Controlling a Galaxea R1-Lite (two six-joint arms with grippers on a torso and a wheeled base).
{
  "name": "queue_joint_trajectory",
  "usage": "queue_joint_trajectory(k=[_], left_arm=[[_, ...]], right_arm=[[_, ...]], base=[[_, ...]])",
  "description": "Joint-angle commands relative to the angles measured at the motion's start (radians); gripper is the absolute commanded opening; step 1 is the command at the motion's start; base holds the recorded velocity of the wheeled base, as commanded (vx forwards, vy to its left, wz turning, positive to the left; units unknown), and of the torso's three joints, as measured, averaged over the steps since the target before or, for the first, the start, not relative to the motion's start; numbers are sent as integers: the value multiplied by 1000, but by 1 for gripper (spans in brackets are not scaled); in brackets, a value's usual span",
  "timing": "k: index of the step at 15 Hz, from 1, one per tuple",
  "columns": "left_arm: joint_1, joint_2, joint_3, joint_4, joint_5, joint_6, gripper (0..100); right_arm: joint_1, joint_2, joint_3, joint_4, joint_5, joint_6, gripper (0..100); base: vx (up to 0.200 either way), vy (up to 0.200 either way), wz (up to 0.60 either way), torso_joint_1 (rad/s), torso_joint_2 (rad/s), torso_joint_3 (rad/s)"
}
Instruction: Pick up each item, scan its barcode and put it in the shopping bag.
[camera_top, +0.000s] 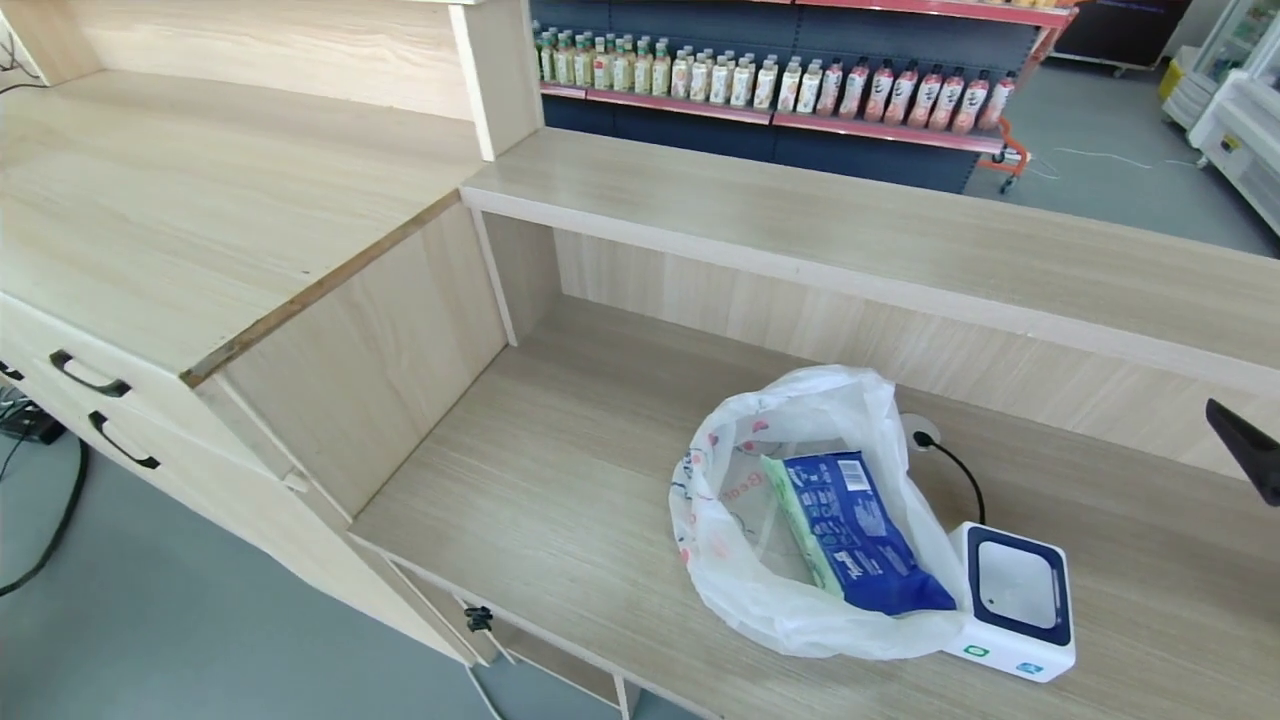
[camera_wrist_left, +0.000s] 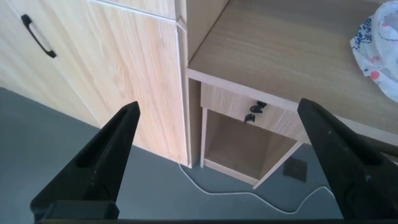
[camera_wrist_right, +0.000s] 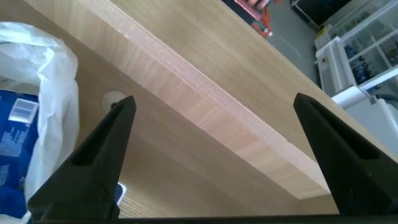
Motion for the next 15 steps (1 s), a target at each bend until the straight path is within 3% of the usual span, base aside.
queue_joint_trajectory(k=[1, 7, 10, 15], left_arm=[[-1, 0, 0, 0, 0, 0, 100], [1, 0, 0, 0, 0, 0, 100], [1, 0, 0, 0, 0, 0, 100], [1, 0, 0, 0, 0, 0, 100]], right_arm=[[0, 12, 0, -1, 1, -4, 100], [-3, 26, 43, 2, -8, -21, 100], [-14, 104, 99, 7, -5, 39, 100], [-28, 412, 81, 59, 1, 205, 100]], base=[[0, 0, -600, 7, 22, 2], [0, 0, -600, 2, 4, 5], [0, 0, -600, 2, -4, 4], [0, 0, 0, 0, 0, 0]])
